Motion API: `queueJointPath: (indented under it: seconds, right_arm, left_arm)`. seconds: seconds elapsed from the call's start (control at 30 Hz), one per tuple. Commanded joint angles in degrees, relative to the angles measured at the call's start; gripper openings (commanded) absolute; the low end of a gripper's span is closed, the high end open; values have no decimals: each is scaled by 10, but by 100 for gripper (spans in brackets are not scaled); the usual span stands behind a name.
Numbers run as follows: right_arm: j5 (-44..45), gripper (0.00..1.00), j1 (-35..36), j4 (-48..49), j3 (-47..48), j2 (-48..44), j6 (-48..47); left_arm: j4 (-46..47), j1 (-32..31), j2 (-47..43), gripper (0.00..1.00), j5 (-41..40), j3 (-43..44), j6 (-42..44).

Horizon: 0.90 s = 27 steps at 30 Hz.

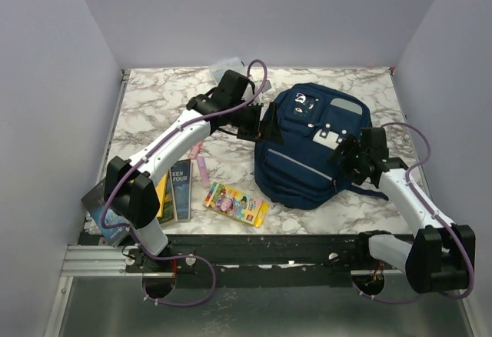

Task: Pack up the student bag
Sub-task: Adjust the student bag at the center of the board, then unzip the student bag at the center of the board.

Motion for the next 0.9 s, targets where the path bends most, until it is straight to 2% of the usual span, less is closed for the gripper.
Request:
queueJointPath:
  seconds: [0.0, 0.1, 0.27, 0.37, 0.5, 0.57, 0.7, 0.87]
  right_arm:
    - [-116, 87, 15, 32, -53, -3, 14]
    - [-160, 87, 62, 80, -69, 4, 37]
    - [-154, 85, 126, 69, -38, -18, 43]
    - [-145, 85, 126, 38, -20, -28, 8]
    - [-67, 85, 125, -19, 3, -28, -16]
    - [-66, 85, 121, -11, -6, -29, -11]
    - [-124, 81, 119, 44, -33, -17, -4]
    - [-137, 67, 119, 84, -44, 16, 8]
  left_arm:
    - [8, 1, 9, 92, 3, -4, -4]
    - [9, 1, 15, 92, 15, -2, -7]
    - [10, 1, 24, 92, 15, -3, -7]
    - [11, 1, 25, 92, 16, -3, -8]
    - [21, 1, 18, 93, 10, -12, -9]
    - [33, 1, 10, 93, 5, -23, -13]
    - [70, -5, -10, 93, -1, -51, -26]
    - [124, -36, -49, 93, -40, -97, -33]
